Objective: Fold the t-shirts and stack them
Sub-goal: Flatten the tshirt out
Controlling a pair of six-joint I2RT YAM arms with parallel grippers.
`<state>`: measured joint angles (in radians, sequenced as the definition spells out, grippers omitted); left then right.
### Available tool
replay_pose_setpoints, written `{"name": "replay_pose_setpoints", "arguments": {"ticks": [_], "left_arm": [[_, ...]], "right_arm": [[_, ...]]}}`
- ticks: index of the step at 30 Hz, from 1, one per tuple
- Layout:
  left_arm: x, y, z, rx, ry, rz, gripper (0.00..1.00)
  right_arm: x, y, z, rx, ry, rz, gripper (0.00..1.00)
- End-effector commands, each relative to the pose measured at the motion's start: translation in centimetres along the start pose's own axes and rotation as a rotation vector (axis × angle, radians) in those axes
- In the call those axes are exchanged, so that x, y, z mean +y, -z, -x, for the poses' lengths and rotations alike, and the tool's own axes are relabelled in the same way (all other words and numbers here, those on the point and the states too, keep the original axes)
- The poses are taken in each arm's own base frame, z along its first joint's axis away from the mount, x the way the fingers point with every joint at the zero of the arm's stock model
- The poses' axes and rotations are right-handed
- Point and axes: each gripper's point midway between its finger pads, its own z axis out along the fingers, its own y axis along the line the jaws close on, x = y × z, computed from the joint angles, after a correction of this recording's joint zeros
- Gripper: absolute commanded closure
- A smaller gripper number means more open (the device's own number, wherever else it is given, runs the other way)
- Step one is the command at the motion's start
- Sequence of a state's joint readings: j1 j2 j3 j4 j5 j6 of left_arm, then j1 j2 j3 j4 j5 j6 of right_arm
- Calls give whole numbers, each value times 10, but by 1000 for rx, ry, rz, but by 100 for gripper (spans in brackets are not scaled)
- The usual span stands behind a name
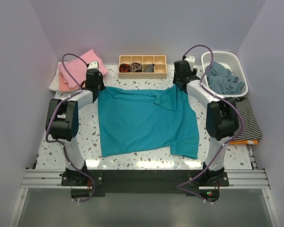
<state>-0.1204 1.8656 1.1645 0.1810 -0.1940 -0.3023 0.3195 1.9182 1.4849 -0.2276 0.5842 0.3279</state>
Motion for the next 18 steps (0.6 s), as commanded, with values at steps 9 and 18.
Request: {"name": "replay_pose_setpoints", "arguments": {"ticks": [9,18], "left_arm": [[8,4,46,-113,15,6,51],[-45,76,46,-131,124,-249,49]], "right_arm": [[-17,10,40,-9,-50,19,12],[-13,39,-37,254,-52,142,17]]}}
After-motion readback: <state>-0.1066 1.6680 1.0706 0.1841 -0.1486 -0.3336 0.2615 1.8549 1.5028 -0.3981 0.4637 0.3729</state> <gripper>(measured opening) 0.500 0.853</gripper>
